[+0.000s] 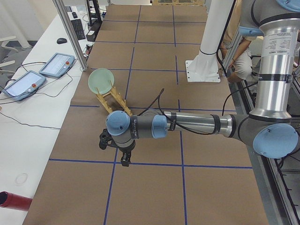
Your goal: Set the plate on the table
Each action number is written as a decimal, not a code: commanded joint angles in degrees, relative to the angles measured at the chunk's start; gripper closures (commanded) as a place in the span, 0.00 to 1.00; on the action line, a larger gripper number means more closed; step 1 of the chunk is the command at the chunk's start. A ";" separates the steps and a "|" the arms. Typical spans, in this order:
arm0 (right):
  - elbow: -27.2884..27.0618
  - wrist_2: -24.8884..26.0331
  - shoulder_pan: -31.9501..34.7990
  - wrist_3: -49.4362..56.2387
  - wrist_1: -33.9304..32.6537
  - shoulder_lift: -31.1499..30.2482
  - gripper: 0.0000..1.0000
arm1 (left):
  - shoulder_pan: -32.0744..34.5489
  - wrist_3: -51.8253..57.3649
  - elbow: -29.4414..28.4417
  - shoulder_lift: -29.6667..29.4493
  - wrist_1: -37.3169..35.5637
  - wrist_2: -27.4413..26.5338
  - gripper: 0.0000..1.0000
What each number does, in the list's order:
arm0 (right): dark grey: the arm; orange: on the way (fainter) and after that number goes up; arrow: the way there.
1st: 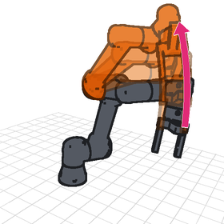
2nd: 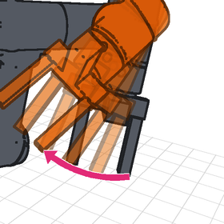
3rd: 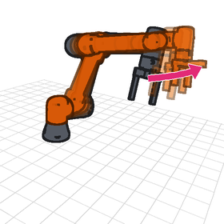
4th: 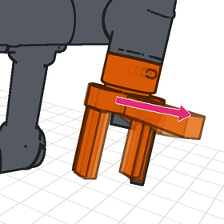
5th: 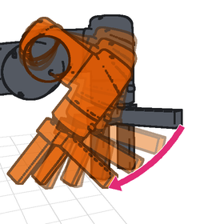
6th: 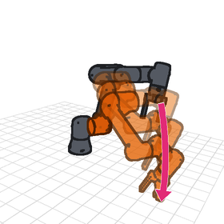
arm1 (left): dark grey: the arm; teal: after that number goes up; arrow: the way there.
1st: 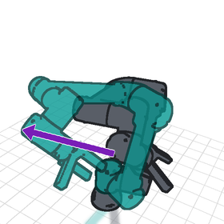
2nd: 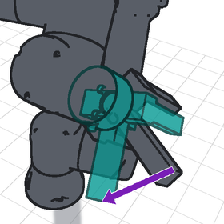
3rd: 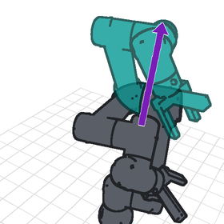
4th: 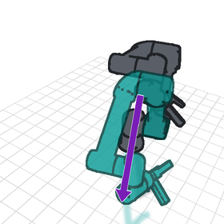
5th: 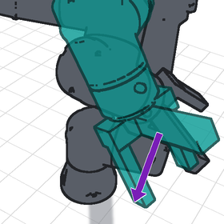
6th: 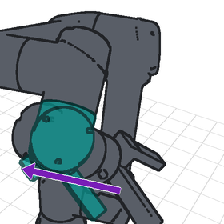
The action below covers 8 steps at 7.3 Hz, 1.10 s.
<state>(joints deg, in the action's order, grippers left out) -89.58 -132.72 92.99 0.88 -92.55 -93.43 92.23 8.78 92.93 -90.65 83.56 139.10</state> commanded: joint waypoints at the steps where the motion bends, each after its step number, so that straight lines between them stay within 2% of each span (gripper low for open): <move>1: 0.02 0.00 0.00 0.00 0.00 0.00 0.00 | 0.05 -0.08 -1.42 -0.66 0.02 -0.85 0.00; 3: 0.02 0.00 0.00 0.00 0.00 0.00 0.00 | 0.05 0.09 0.40 -0.22 0.72 -9.51 0.00; 4: 0.02 0.00 0.00 0.00 0.00 0.00 0.00 | 0.14 0.09 0.67 0.21 0.90 -8.34 0.00; 5: 0.02 0.00 0.00 0.00 0.00 0.00 0.00 | -0.03 0.01 -2.02 -0.13 2.73 -6.93 0.00; 6: 0.02 0.00 0.00 0.08 0.00 0.00 0.00 | -0.12 -2.00 -2.14 -0.49 4.92 1.26 0.00; 7: 0.02 0.00 0.00 0.00 0.00 0.00 0.00 | -1.08 -16.29 -2.31 -2.06 9.73 12.05 0.00; 8: 0.02 0.00 0.00 0.00 0.00 0.00 0.00 | -3.09 -31.83 -2.58 -3.72 18.65 13.11 0.00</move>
<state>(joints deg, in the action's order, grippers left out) -89.56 -132.72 92.99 0.90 -92.55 -93.43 91.09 -5.31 90.76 -92.42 93.06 146.21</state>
